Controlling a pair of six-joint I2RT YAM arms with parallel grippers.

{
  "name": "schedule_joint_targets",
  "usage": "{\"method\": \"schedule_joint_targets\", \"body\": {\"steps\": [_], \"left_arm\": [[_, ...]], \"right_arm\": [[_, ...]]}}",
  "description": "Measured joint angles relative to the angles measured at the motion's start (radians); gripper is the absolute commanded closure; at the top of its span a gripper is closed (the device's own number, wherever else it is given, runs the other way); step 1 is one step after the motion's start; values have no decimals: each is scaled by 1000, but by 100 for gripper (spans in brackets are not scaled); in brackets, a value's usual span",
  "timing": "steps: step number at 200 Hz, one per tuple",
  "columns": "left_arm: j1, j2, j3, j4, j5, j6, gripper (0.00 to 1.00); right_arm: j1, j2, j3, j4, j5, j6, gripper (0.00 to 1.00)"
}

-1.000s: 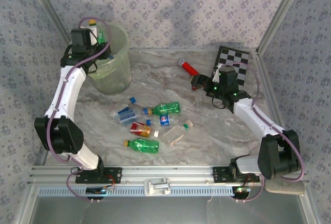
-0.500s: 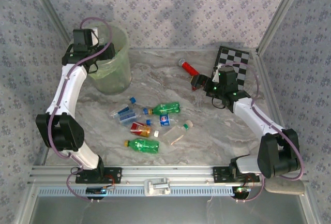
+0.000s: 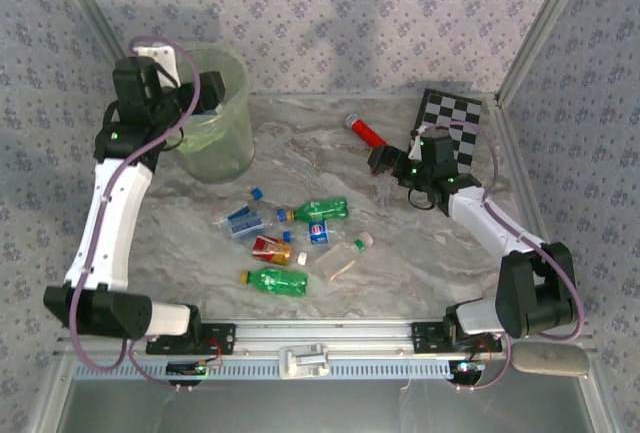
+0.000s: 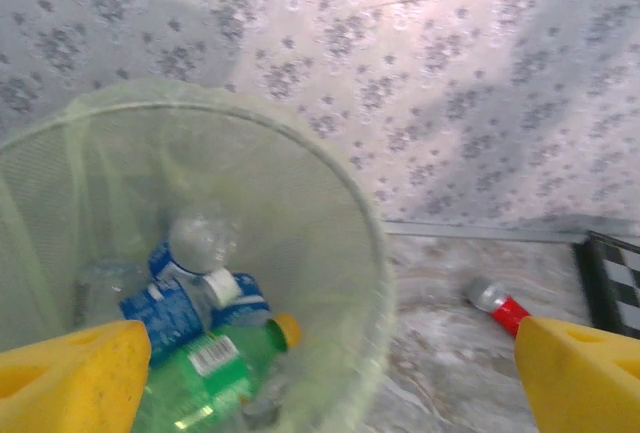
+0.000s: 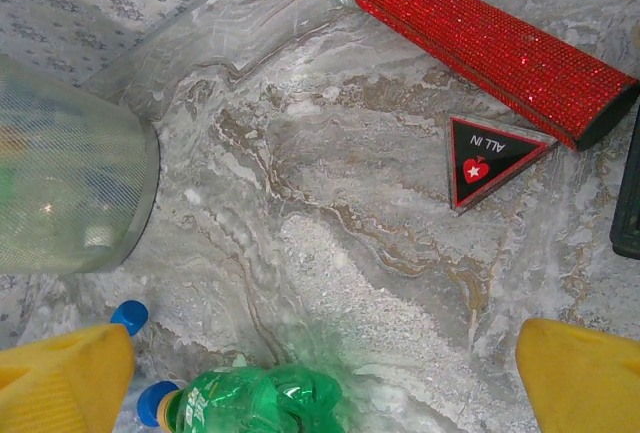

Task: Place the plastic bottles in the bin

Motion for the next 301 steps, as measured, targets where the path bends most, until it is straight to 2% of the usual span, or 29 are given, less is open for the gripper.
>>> {"method": "schedule_joint_targets", "body": {"steps": [39,65,102,139,181,228,301], "left_arm": [[-87,-132,-208,36,32,-30,5],[-188,-179,-373,74,46,-51,5],[-330,-182,-569,167,48,-117,5],[-412,-140,-688,303,23,-193,0],[-431,-43,-714,433,-6,-247,0],[-431,2,-731,512,-29,-267,0],[-431,2,-780,530,-60,-270,0]], "right_arm": [[1,22,0,6,-14,4,0],[13,36,-1,3,-17,24,0],[68,27,-30,-46,9,58,0],[132,-47,-104,-164,64,112,0],[232,-140,-174,-293,99,218,6],[335,-158,-267,-304,108,380,14],[375,-20,-275,-164,114,521,21]]}}
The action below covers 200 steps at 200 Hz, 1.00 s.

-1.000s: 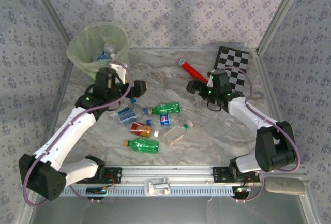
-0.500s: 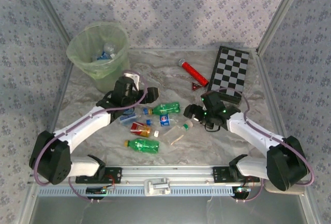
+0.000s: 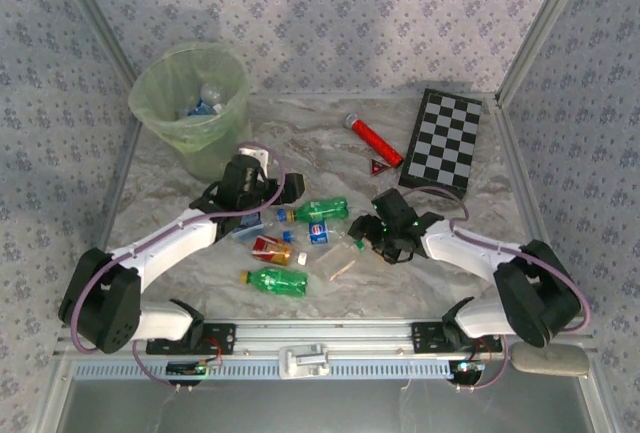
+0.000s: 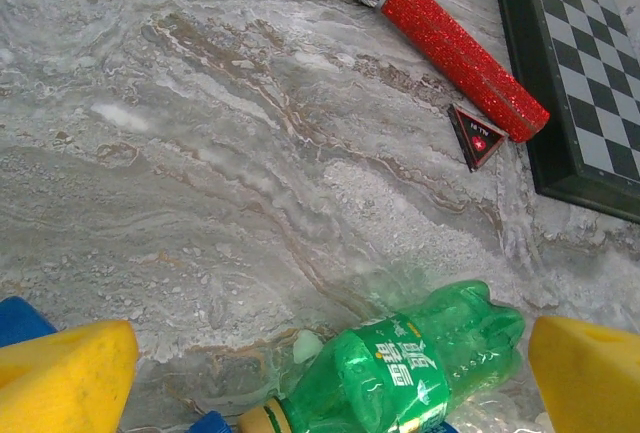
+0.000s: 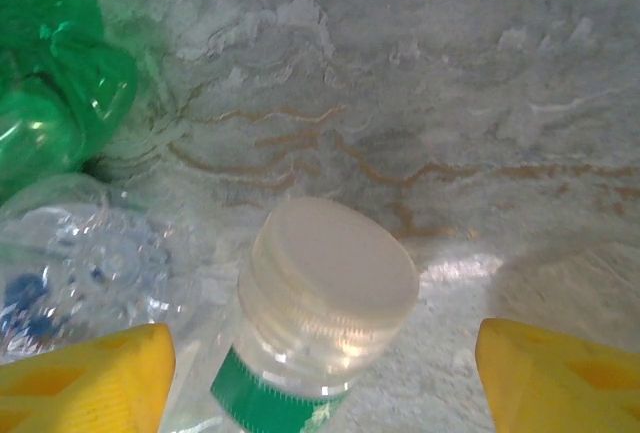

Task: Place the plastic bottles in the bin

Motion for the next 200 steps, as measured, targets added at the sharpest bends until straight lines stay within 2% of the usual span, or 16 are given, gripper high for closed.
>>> {"method": "schedule_joint_targets", "body": {"steps": [33,94,147,200], "left_arm": [[0,0,-1,0,-16,0,0],[0,-1,-1,0,-26,5,0],[0,-1,-1,0,-26,5,0],[0,-1,0,-1,-3,18,0]], "right_arm": [[-3,64,8,35,6,16,34],[-11,101,25,-1,7,37,49],[-19,102,24,-2,-1,47,60],[-58,88,24,-2,-51,26,65]]}}
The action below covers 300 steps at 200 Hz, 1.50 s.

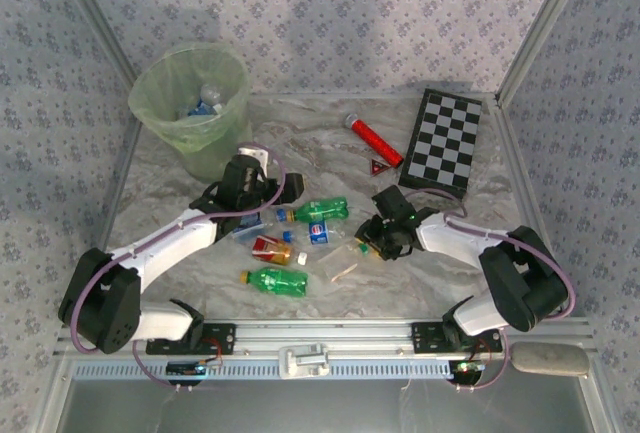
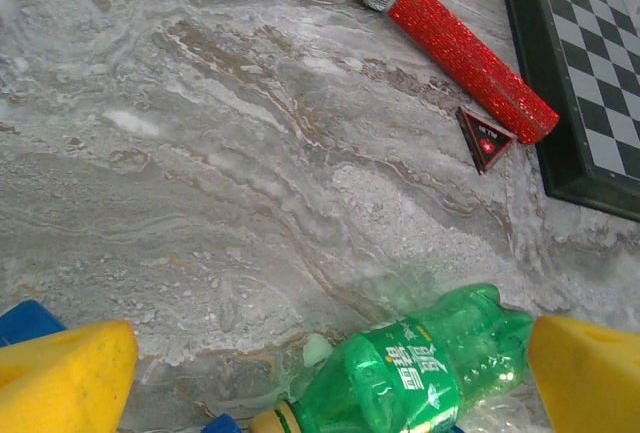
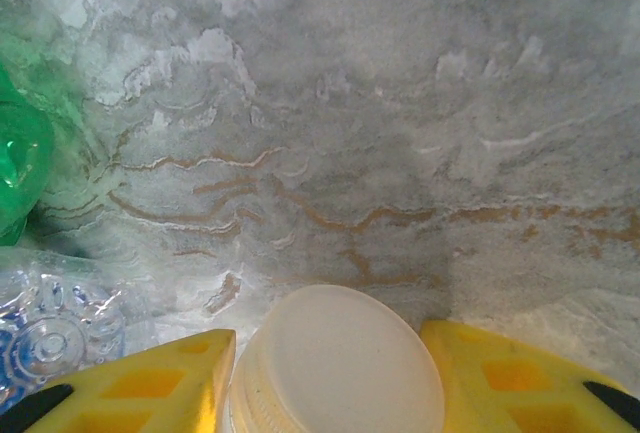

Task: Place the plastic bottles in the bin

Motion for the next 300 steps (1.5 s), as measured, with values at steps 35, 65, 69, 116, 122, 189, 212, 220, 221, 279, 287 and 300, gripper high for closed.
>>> {"method": "schedule_joint_targets", "body": {"steps": [35,65,69,116,122,189,212,220,221,279,287,300], "left_arm": [[0,5,14,-9,93,26,0],[-2,39,59,-26,216,50,0],[-2,44,65,-28,235,54,0],[-57,99,133,-83,428,111,0],[-65,108,139,-90,451,117,0],[-148,265,222,-155,605,148,0],[-159,299,232,-156,620,147,0],[-160,308,237,-156,624,146,0],[-160,308,237,-156,624,146,0],[-166,341,261,-127,649,117,6],[-166,341,261,-125,650,110,9],[-166,341,266,-123,652,104,17]], "right_arm": [[-23,-2,8,19,-8,-89,66],[-69,-18,71,41,26,-206,67],[-74,-23,80,42,28,-221,67],[-114,-79,177,27,30,-377,68],[-121,-79,189,23,26,-392,68],[-153,-80,240,-6,-18,-481,69],[-156,-91,240,-5,-32,-485,69],[-157,-99,240,-4,-34,-486,69],[-157,-101,240,-4,-35,-486,69],[-161,-133,240,71,-43,-476,69],[-162,-133,239,86,-45,-472,69],[-162,-134,238,112,-45,-465,69]]}}
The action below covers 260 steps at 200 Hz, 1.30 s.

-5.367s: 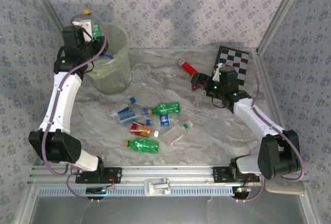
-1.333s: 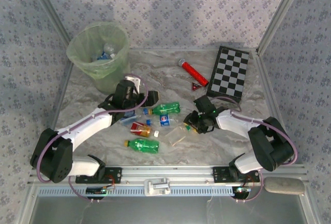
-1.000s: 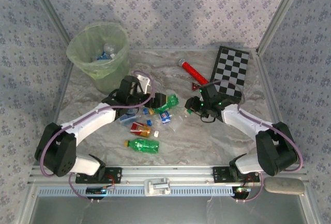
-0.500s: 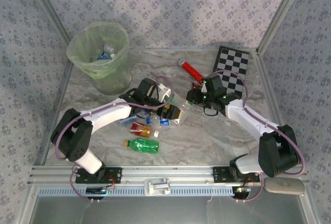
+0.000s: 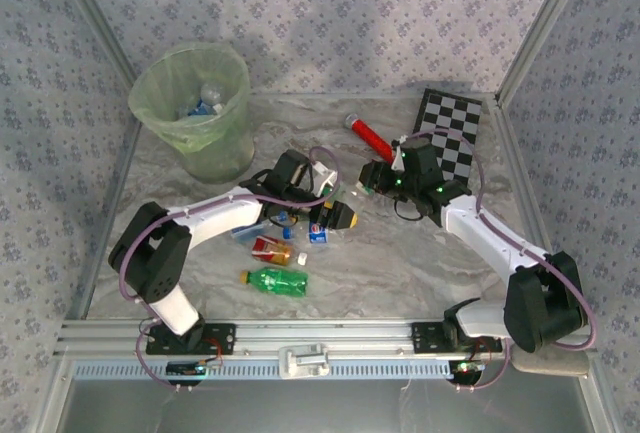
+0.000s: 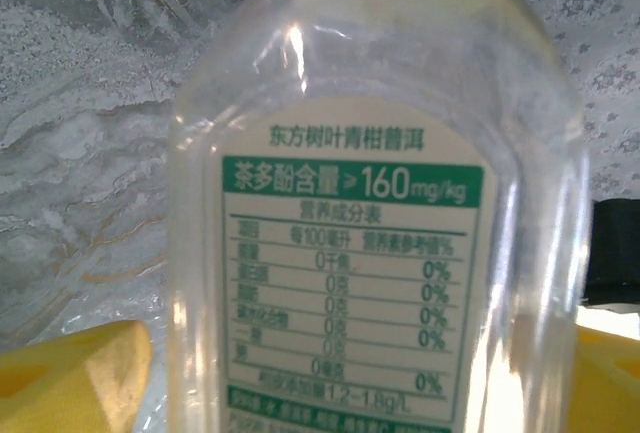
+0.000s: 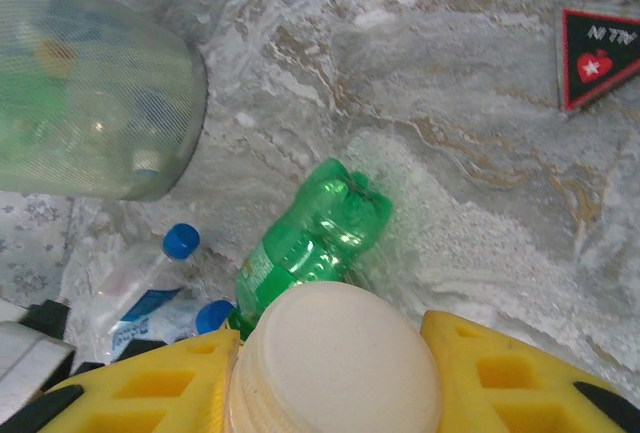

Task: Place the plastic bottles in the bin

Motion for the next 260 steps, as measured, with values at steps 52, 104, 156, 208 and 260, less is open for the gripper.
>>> {"method": "schedule_joint_targets", "body": {"steps": [52,104,156,208,260], "left_arm": [[2,0,14,8,8,-10,49],[13,0,26,-2,-36,-12,55],[99,-28,78,-92,-118,27,54],[175,-119,248,-205,-238,143,54],[291,-137,470,-339,-362,225,53]], "right_arm": [[-4,0,-1,59,-11,7,64],[-14,1,-1,87,-15,26,14],[-95,-22,0,91,-6,30,0],[-133,-83,-5,95,27,23,0],[-143,-84,-68,101,23,22,0]]}}
